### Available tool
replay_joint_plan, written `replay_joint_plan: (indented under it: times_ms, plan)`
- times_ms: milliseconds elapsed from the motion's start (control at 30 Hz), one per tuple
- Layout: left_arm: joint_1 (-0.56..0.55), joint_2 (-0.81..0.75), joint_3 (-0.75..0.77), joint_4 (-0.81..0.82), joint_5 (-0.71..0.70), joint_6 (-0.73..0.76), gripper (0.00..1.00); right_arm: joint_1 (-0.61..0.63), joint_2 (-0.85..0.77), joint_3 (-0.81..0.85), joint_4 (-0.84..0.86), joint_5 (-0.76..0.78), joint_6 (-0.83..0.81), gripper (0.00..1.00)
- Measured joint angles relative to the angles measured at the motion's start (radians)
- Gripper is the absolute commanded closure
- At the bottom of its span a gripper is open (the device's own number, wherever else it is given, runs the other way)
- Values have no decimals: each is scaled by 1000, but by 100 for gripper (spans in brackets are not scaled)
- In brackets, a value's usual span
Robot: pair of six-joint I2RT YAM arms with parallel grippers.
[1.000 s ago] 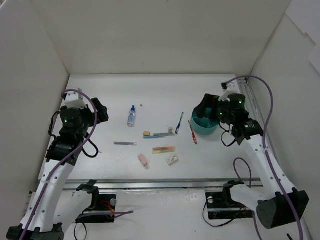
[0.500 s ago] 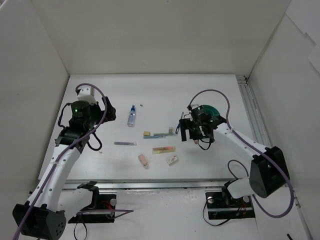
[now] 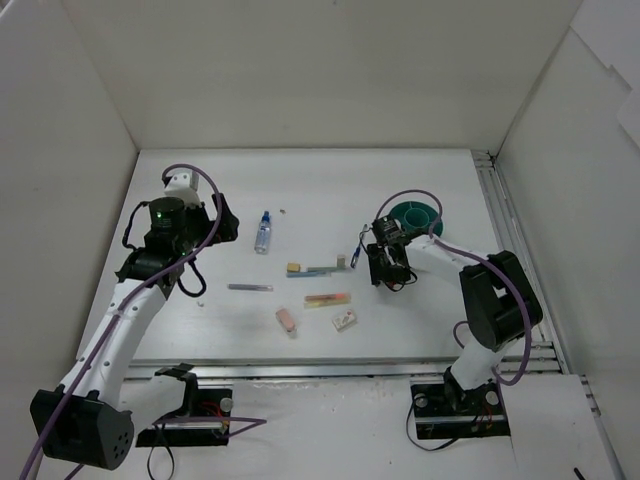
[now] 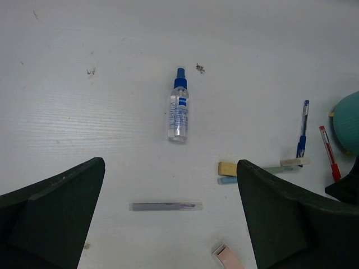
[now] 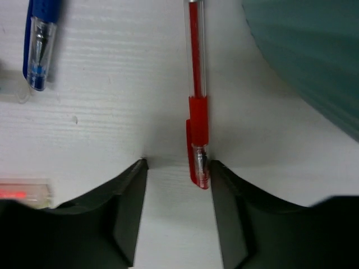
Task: Sort the stationery into containers
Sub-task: Pick up the pen from the center of the board.
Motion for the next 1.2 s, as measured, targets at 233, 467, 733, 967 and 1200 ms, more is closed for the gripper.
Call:
replay_joint_plan:
  times_ms: [233,467,733,967,1200]
  plan:
    - [0,0,0,0,0,9,0,-9,5,0,44,-23,18,91]
    - [0,15,1,13,76,43,0,-7,-50,-18,33,-38,14,100]
    - [-5,136,31,71,388,111,0,14,-224,40,-64,-332,-195,100]
    - [-52,289,71,188,710,95,0,130,-278,113,-96,-541,-439,100]
    - [-116,368,86,230,967,155,0,168,-294,182,-195,-647,-710,100]
